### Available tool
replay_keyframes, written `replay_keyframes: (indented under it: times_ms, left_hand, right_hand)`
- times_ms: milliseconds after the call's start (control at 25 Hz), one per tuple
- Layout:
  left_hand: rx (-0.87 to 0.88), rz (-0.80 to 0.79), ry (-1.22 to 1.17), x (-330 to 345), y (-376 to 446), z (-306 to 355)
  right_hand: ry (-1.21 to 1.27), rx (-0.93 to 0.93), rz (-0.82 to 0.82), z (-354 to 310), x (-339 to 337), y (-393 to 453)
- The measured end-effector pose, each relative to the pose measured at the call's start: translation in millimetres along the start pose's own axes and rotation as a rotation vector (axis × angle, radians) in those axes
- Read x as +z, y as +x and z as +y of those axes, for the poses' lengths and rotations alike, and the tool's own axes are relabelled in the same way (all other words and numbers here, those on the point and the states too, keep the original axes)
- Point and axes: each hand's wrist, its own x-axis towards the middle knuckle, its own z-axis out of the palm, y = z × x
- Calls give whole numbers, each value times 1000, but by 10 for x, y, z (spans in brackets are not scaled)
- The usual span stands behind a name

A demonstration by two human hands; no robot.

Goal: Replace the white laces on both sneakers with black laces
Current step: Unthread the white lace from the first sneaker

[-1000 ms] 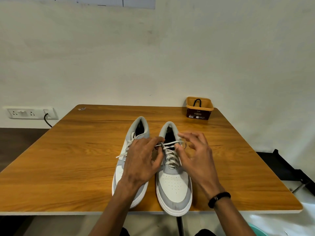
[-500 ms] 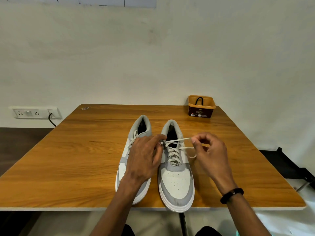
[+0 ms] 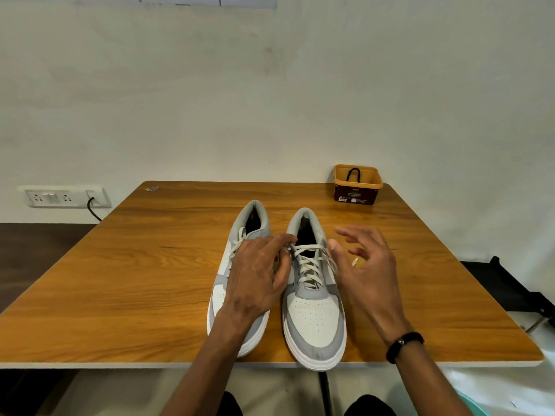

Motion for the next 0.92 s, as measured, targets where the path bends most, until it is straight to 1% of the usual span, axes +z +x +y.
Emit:
replay_keyframes:
  times_ms: [40,80,120,160,200,280,360,440,520,560,600,760,840,920]
  left_hand:
    - [0,2,3,3,-4,-2]
    - [-1,4,4,1,-10,0]
    - [-4,5,4,-4,-13,2]
    - [-7,5,1,-12,-17,4]
    - [-9,4,0,-16,-21,7]
    - [-8,-1,6,-17,-20,19]
    - [-9,-2,5,-11,-15,28]
    - [-14,-3,5,-9,-13,23]
    - [-11,1,-3,-4,-7,21]
    - [-9,6,-6,-5,-11,22]
    - [-6,11,-6,-5,-13,26]
    - [-4,2,10,1,-12,8]
    - [-8,-5,11,9,-11,-5]
    - [-8,-2,5,8,-8,-6]
  right_hand:
    - [-94,-56,-100,-62,56,74]
    - [-183,-74,-198,-131,108,145]
    - [-235,-78,-272,-183,156,203]
    - [-256,-84,-312,-217,199,241]
    - [-263,-94,-319,-233,225,257]
    - [-260,-109,-271,-229,206,245]
    - [-200,-96,-234,-193,133,217]
    - [-173,-89,-295,-177,66,207]
    - [-246,-73,-425,-179,57,216]
    - [-273,-63,-461,-196,73,224]
    - [-277,-65,-460,-212,96,239]
    - [-251,-90,-375,-207,165,247]
    - [-181,-76,-304,-186,136,219]
    - [-63,-10,-189,-137,75,196]
